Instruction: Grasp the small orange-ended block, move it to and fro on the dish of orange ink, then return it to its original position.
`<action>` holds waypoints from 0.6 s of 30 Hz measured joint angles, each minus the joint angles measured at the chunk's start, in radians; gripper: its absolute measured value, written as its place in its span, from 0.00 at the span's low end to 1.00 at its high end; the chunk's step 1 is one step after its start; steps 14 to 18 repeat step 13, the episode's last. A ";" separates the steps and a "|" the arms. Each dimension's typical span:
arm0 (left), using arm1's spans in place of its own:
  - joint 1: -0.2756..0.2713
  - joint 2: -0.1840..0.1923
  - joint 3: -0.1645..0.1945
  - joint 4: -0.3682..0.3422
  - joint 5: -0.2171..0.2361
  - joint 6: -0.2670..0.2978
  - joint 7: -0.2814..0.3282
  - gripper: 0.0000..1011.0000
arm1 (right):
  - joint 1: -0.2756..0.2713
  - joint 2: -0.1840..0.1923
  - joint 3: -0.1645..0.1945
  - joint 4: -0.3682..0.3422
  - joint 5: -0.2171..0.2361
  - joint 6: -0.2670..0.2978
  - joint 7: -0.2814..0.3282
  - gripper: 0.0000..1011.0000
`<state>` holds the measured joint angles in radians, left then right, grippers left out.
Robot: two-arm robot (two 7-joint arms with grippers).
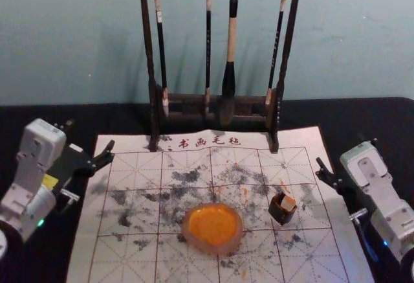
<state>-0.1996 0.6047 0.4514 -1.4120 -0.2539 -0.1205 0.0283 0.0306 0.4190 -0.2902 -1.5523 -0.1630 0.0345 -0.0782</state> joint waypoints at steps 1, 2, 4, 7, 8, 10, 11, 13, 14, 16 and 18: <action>0.000 0.000 0.000 0.000 0.000 0.000 0.000 0.99 | 0.000 0.000 0.000 0.000 0.000 0.000 0.000 0.99; 0.000 0.000 0.000 0.000 0.000 0.000 0.000 0.99 | 0.000 0.000 0.000 0.000 0.000 0.000 0.000 0.99; 0.000 0.000 0.000 0.000 0.000 0.000 0.000 0.99 | 0.000 0.000 0.000 0.000 0.000 0.000 0.000 0.99; 0.000 0.000 0.000 0.000 0.000 0.000 0.000 0.99 | 0.000 0.000 0.000 -0.001 0.001 0.000 0.000 0.99; 0.000 0.000 0.000 0.000 0.000 0.000 0.000 0.99 | 0.000 0.001 0.000 -0.001 0.001 0.000 0.000 0.99; 0.000 0.000 0.000 0.000 0.000 0.000 0.000 0.99 | 0.000 0.001 0.000 -0.001 0.001 0.000 0.000 0.99; 0.000 0.000 0.000 0.000 0.000 0.000 0.000 0.99 | 0.000 0.001 0.000 -0.001 0.001 -0.001 0.000 0.99; 0.000 0.000 0.000 0.000 0.000 0.000 0.000 0.99 | 0.000 0.001 0.000 -0.001 0.001 -0.001 0.000 0.99; 0.000 0.000 0.000 0.000 0.000 0.000 0.000 0.99 | 0.000 0.001 0.000 -0.001 0.001 -0.001 0.000 0.99; 0.000 0.000 0.000 0.000 0.000 0.000 0.000 0.99 | 0.000 0.001 0.000 -0.001 0.001 -0.001 0.000 0.99; 0.000 0.000 0.000 0.000 0.000 0.000 0.000 0.99 | 0.000 0.001 0.000 -0.001 0.001 -0.001 0.000 0.99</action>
